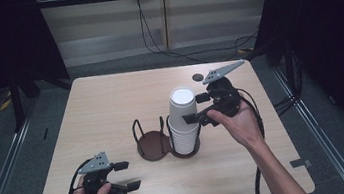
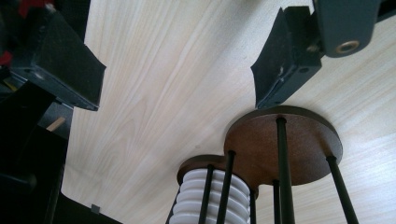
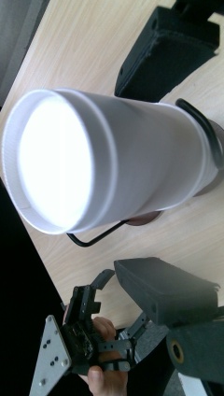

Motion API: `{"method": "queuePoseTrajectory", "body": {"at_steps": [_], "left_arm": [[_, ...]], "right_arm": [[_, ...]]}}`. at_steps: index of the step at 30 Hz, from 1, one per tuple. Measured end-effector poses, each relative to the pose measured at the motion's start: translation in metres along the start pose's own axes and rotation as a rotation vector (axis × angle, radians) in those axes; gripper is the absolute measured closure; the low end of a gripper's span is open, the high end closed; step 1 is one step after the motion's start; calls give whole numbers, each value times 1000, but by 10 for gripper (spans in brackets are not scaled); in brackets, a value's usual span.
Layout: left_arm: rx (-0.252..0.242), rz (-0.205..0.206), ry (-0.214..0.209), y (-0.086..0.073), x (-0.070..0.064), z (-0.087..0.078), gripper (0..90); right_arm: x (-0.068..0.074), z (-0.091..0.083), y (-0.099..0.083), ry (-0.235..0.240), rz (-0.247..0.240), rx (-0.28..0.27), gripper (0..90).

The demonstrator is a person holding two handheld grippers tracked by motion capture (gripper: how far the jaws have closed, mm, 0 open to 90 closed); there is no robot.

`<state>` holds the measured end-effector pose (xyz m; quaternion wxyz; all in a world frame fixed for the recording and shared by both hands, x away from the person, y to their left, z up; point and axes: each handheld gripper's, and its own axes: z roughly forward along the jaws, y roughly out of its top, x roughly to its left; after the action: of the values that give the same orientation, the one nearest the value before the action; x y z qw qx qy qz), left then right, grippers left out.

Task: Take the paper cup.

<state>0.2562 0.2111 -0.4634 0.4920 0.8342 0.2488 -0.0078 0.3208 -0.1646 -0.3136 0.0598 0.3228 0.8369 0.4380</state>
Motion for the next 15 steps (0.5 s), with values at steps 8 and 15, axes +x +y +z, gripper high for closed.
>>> {"method": "queuePoseTrajectory", "body": {"at_steps": [8, 15], "left_arm": [[4, 1, -1, 0, 0, 0, 164], [13, -2, 7, 0, 1, 1, 164]], "right_arm": [[-3, 12, 18, -17, -3, 74, 148], [-6, 20, 25, -12, -2, 107, 149]]}}
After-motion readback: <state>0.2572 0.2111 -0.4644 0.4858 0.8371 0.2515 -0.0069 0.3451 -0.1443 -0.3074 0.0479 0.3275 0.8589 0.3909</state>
